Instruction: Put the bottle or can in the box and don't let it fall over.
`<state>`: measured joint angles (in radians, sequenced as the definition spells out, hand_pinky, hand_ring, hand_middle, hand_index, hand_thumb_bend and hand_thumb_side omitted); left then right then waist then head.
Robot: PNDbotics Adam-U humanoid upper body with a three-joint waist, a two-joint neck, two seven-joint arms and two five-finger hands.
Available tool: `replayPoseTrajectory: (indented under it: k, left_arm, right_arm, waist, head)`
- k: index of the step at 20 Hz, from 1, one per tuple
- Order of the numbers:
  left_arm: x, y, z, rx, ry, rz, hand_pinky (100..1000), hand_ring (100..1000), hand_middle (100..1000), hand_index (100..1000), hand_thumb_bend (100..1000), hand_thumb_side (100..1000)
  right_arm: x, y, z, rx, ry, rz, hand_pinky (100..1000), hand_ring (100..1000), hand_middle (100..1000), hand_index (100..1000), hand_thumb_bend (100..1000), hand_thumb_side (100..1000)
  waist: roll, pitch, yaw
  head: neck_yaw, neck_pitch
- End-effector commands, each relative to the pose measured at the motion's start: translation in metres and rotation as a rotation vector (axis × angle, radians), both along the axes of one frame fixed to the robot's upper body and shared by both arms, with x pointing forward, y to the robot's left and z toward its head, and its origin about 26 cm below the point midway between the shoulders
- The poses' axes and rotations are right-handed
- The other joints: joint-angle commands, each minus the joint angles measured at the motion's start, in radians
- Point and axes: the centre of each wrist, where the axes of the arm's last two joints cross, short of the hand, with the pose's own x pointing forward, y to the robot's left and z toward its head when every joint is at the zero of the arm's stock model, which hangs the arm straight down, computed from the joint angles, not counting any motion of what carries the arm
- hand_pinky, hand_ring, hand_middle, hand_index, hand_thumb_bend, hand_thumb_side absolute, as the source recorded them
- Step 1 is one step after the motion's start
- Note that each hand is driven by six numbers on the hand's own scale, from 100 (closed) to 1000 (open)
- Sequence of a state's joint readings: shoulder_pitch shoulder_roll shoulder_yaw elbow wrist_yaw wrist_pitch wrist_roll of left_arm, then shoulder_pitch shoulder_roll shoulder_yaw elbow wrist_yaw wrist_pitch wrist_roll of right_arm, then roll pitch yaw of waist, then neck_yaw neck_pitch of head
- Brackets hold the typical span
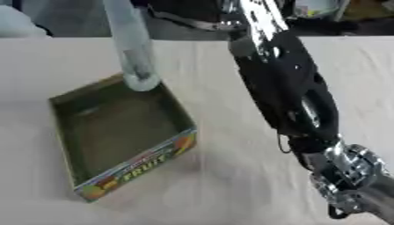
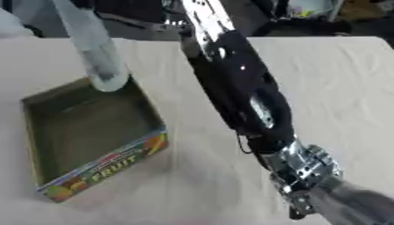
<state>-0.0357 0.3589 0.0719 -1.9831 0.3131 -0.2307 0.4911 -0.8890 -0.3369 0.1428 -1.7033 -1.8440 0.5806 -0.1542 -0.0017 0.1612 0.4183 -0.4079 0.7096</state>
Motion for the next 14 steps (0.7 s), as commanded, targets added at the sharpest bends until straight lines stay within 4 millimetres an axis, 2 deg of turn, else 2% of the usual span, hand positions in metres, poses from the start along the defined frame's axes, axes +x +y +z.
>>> replayPoseTrajectory:
  k: [1,7,14]
  left_arm:
    - [0.0,0.003,0.009,0.003,-0.032,0.007,1000,1000,984,788,791,647]
    - [-0.002,0.005,0.008,-0.019,-0.036,0.032,1000,1000,984,787,787,650]
    - [-0.002,0.008,0.007,-0.052,-0.045,0.073,1000,1000,983,787,793,648]
  right_arm:
    - [-0.001,0.002,0.009,0.007,-0.021,0.016,100,100,236,1000,606,930]
    - [0.005,0.003,-0.002,-0.006,0.022,0.025,100,100,220,1000,659,942]
    - [0.016,-0.004,-0.03,-0.043,0.119,0.004,100,100,199,1000,737,1000]
  waist:
    - [0.004,-0.008,0.009]
    - [0.002,0.004,0.03]
    - [0.002,0.013,0.034]
  head:
    - [-0.019,-0.012]
    - [-0.042,-0.02]
    - [-0.039,-0.032]
